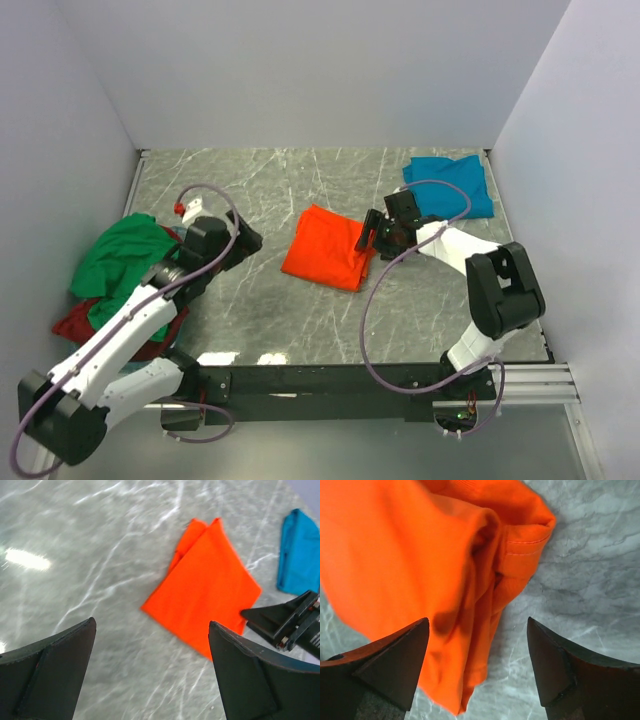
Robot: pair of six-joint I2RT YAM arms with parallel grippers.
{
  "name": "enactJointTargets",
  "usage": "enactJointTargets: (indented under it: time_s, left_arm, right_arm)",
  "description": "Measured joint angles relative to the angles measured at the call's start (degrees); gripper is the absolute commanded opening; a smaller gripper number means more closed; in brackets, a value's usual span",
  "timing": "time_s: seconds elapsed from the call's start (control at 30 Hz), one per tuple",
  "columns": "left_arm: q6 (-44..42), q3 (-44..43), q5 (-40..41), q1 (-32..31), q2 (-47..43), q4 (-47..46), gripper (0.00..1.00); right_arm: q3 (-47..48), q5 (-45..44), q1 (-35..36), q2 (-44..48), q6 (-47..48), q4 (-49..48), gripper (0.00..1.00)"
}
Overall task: Fold and stack the t-shirts
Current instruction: Neatly place the folded tshirt to the corner
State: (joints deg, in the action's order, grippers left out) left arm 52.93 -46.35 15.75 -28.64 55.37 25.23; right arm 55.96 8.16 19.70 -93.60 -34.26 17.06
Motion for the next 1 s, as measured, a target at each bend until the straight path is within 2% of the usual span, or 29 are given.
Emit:
enactJointTargets:
  time_s: [0.13,0.23,0.27,0.43,0.47,0.53,0.57,0.63,0.77,1.0]
  left_arm:
    - [1.7,2.7,1.5,0.0,-5.0,3.9,0.99]
    - [2.5,3.0,2.5,0.0,-7.3,5.7,0.99]
    - [2.6,3.0,2.7,0.0,-7.7,6.0,0.99]
    - [3.6,3.6,3.5,0.0,-8.3,6.9,0.99]
    - [3.8,4.0,3.6,0.0,-8.3,7.0,1.0]
    - [3.9,4.5,3.7,0.0,-8.3,7.5,0.99]
    - [3.9,4.7,3.8,0.0,-8.3,7.8,0.99]
    - [4.0,4.9,4.3,0.0,-8.4,8.8,1.0]
    - [4.1,4.9,5.3,0.0,-9.9,10.2,0.99]
    - [5.2,4.9,8.4,0.0,-13.6,12.6,1.0]
  right_arm:
    - [0.0,0.0,0.3,-3.3,-1.6,-1.1,0.77]
    - [0.1,0.3,0.4,-4.7,-2.4,-1.8,0.68]
    - [0.2,0.4,0.4,-4.9,-2.6,-2.3,0.61]
    - [1.4,0.9,1.1,-7.2,-3.2,-3.9,0.46]
    - [1.9,1.1,1.2,-7.7,-3.1,-4.0,0.36]
    - [2.4,1.2,1.3,-8.4,-2.8,-4.2,0.24]
    - [2.6,1.3,1.3,-8.8,-2.7,-4.1,0.11]
    - [3.5,1.6,1.3,-9.5,-1.8,-3.9,0.0]
    - [7.8,1.4,1.4,-11.3,2.2,-1.8,0.0]
    - [20.2,-2.9,1.4,-12.6,14.4,6.1,0.0]
